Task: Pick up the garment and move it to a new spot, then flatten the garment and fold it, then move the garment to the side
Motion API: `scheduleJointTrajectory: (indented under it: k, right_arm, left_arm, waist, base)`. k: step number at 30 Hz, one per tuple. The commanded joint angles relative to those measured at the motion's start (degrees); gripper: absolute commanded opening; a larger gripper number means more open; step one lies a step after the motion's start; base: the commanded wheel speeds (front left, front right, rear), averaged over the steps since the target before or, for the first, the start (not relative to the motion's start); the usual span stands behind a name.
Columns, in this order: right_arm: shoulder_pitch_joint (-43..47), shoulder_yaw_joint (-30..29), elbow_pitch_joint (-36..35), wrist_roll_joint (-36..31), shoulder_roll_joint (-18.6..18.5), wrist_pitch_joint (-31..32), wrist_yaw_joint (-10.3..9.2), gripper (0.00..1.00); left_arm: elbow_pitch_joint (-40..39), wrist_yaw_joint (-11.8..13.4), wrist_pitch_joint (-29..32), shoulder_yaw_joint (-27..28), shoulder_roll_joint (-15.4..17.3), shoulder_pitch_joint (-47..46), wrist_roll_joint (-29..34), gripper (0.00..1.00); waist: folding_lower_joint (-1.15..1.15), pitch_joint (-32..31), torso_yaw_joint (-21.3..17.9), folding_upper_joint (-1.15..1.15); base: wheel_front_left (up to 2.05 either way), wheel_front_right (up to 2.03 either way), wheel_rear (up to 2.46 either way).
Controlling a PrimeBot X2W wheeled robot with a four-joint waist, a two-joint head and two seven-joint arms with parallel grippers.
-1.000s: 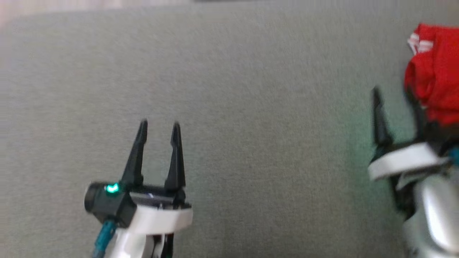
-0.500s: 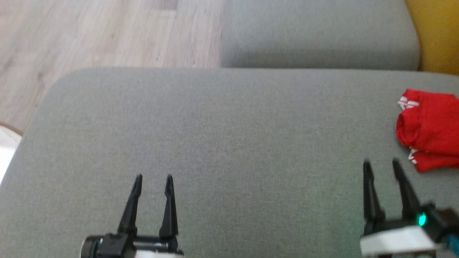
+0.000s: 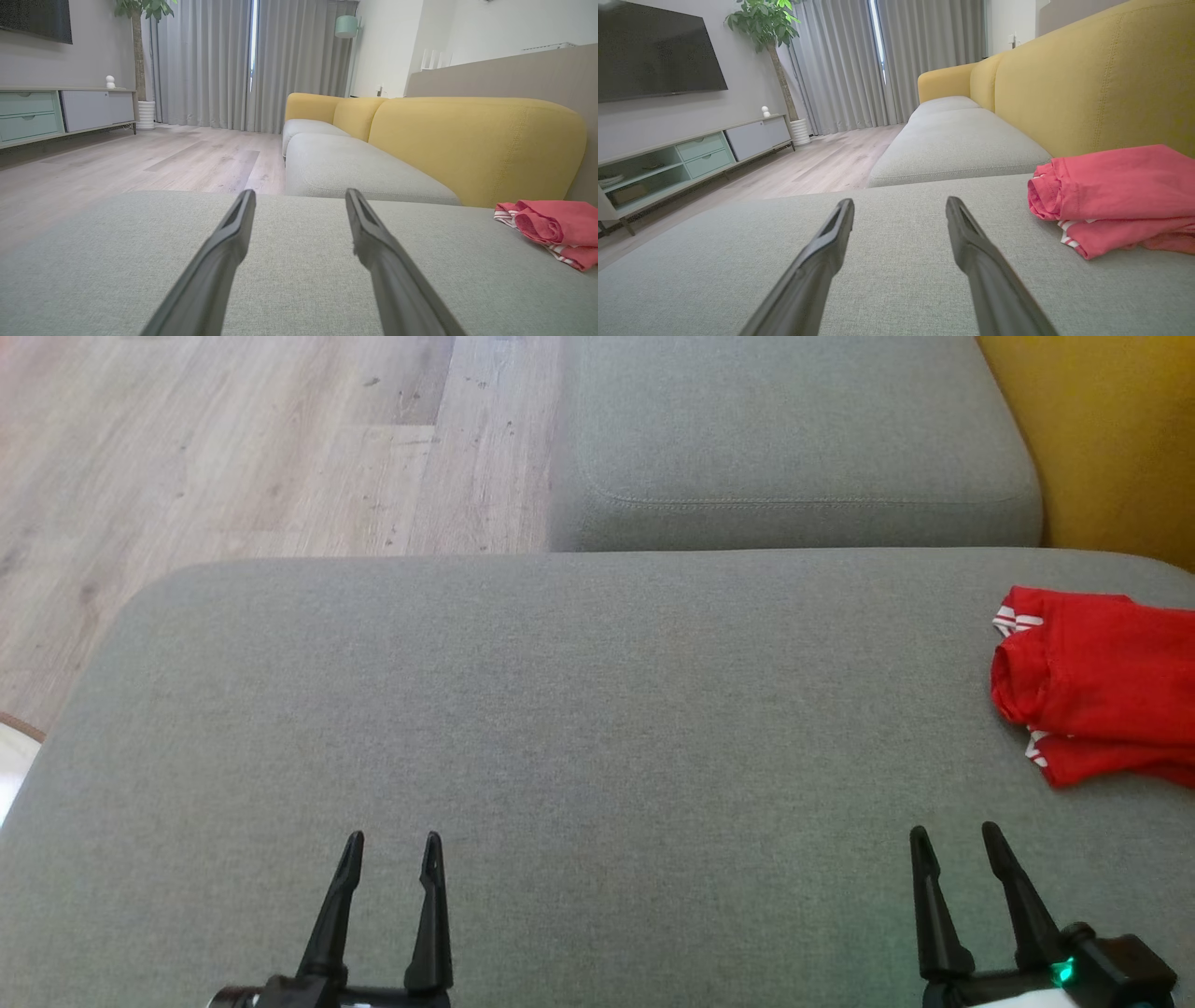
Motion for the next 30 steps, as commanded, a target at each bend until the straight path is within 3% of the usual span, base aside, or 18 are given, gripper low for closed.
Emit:
scheduleJointTrajectory:
  k: [1,7,8,12,30]
  right_arm:
    - [-2.1,1.4,-1.6,0.3,-0.4,-0.6,0.39,1.00]
    - [-2.1,1.1,-1.8,-0.3,-0.4,-0.6,0.39,1.00]
    - [-2.0,1.1,-1.8,-0.3,-0.4,-0.6,0.39,0.00]
    - [0.4,0.0,3.0,0.3,0.0,0.1,-0.01,0.00]
    - [-2.4,-0.4,4.1,12.1,-0.7,2.2,0.04,0.00]
  left_arm:
    - [-1.5,-0.1,-0.3,2.3,-0.3,-1.9,0.5,1.00]
    - [-1.1,-0.2,-0.3,2.3,-0.3,-1.7,0.6,1.00]
    - [-0.9,-0.2,-0.3,2.2,-0.3,-1.6,0.4,0.00]
    - [3.8,-0.1,0.0,0.0,0.0,0.8,0.0,0.00]
    - [4.8,-1.4,2.1,1.9,0.7,-1.5,-12.0,0.00]
  waist:
    - [0.01,-0.1,-0.1,0.00]
    - [0.01,-0.2,0.0,0.00]
    - [0.01,-0.3,0.0,0.00]
    - [0.01,-0.3,0.0,0.00]
    - [0.01,0.5,-0.7,0.00]
  base:
    - [0.00,0.00,0.00]
    - [0.00,0.00,0.00]
    - [0.00,0.00,0.00]
    - [0.00,0.00,0.00]
    - [0.00,0.00,0.00]
